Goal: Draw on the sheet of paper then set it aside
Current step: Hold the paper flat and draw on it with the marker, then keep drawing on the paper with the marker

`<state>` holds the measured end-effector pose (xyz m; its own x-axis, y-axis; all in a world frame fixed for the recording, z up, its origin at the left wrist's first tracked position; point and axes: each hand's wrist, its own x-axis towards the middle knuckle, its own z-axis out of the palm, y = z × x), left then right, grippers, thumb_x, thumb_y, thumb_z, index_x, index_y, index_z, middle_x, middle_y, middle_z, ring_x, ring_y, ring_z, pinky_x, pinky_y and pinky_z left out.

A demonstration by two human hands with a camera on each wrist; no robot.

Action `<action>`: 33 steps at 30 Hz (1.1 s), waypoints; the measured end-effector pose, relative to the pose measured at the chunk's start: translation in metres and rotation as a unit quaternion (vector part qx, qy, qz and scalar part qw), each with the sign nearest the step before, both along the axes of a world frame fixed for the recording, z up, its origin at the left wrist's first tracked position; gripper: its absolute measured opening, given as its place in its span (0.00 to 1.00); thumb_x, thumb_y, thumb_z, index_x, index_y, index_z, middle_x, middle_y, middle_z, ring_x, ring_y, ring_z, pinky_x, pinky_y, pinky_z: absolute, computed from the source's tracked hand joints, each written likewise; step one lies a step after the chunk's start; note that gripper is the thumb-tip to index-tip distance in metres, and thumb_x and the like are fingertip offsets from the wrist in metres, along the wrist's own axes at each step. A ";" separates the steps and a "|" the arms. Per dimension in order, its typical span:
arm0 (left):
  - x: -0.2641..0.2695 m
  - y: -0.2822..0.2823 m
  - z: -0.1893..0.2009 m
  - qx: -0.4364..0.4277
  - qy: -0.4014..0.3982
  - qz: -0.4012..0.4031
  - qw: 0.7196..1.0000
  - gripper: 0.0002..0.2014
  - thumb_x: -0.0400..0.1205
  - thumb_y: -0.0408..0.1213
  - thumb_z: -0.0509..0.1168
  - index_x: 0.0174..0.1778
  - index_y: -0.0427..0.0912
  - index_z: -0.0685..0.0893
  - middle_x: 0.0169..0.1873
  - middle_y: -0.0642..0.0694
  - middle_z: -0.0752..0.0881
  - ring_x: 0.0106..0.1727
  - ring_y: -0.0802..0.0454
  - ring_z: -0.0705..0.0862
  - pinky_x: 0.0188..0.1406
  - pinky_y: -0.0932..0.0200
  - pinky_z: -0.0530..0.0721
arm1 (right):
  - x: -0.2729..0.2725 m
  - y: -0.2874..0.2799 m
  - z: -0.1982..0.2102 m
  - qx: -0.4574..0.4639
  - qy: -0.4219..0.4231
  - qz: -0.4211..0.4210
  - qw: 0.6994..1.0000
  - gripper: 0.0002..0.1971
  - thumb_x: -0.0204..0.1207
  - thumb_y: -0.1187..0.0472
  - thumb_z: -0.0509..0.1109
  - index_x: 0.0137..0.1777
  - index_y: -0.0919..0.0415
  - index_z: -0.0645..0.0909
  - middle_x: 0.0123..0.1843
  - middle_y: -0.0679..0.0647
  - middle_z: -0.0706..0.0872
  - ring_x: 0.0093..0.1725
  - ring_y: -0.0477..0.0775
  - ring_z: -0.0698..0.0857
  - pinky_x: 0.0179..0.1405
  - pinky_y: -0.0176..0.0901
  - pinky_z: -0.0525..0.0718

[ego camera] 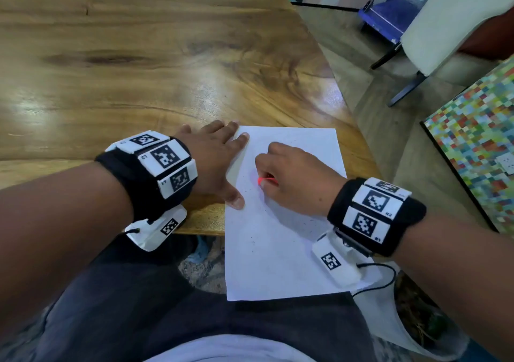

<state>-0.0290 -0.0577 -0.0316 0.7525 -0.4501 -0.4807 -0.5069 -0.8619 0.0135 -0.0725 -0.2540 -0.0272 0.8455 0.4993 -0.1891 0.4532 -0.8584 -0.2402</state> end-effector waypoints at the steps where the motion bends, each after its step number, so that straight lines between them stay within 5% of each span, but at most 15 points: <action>1: 0.000 0.000 0.000 0.002 0.001 -0.001 1.000 0.68 0.64 0.82 0.66 0.89 0.53 0.35 0.89 0.49 0.33 0.90 0.47 0.38 0.83 0.29 0.58 | 0.003 0.001 0.001 -0.004 -0.001 -0.008 1.000 0.04 0.78 0.56 0.62 0.42 0.51 0.72 0.45 0.51 0.74 0.43 0.58 0.78 0.45 0.56 0.81; 7: 0.000 0.001 -0.001 0.001 0.005 0.005 1.000 0.68 0.62 0.83 0.65 0.89 0.55 0.35 0.89 0.51 0.33 0.90 0.43 0.37 0.83 0.26 0.55 | 0.054 -0.016 0.005 0.002 -0.024 -0.134 0.991 0.05 0.78 0.58 0.65 0.41 0.54 0.76 0.47 0.51 0.76 0.51 0.56 0.78 0.49 0.48 0.79; 15: 0.001 0.002 -0.003 -0.005 0.009 0.006 1.000 0.68 0.63 0.83 0.65 0.89 0.56 0.34 0.89 0.51 0.32 0.90 0.44 0.37 0.82 0.24 0.55 | 0.018 -0.008 0.000 0.006 -0.002 -0.046 0.999 0.06 0.79 0.56 0.63 0.41 0.52 0.73 0.45 0.50 0.75 0.45 0.56 0.78 0.48 0.54 0.80; 20: -0.001 0.004 -0.002 -0.004 0.006 0.007 1.000 0.68 0.62 0.85 0.63 0.89 0.58 0.35 0.89 0.53 0.32 0.90 0.45 0.37 0.81 0.24 0.56 | 0.040 -0.028 0.007 0.002 -0.019 -0.164 0.986 0.04 0.81 0.55 0.65 0.46 0.54 0.79 0.51 0.52 0.78 0.53 0.55 0.79 0.55 0.51 0.80; 27: -0.001 0.004 -0.005 -0.013 -0.003 0.013 1.000 0.67 0.62 0.84 0.64 0.89 0.59 0.36 0.89 0.53 0.33 0.90 0.46 0.37 0.82 0.25 0.56 | -0.007 0.004 0.009 -0.086 -0.036 -0.019 0.995 0.06 0.82 0.52 0.58 0.48 0.53 0.74 0.46 0.53 0.77 0.43 0.60 0.80 0.44 0.57 0.82; 31: 0.000 0.005 -0.007 -0.020 -0.008 0.009 1.000 0.67 0.62 0.84 0.64 0.89 0.59 0.36 0.89 0.53 0.33 0.90 0.46 0.37 0.82 0.25 0.57 | -0.013 0.015 0.024 0.043 0.029 -0.032 0.998 0.04 0.80 0.53 0.65 0.47 0.52 0.77 0.45 0.48 0.80 0.45 0.52 0.80 0.48 0.53 0.82; 33: -0.001 0.007 -0.008 -0.021 -0.016 0.008 1.000 0.66 0.62 0.85 0.63 0.89 0.59 0.37 0.89 0.53 0.34 0.90 0.46 0.39 0.81 0.25 0.58 | -0.022 0.017 0.030 0.209 0.166 -0.105 0.958 0.03 0.79 0.57 0.70 0.49 0.54 0.81 0.43 0.47 0.85 0.41 0.47 0.82 0.43 0.49 0.83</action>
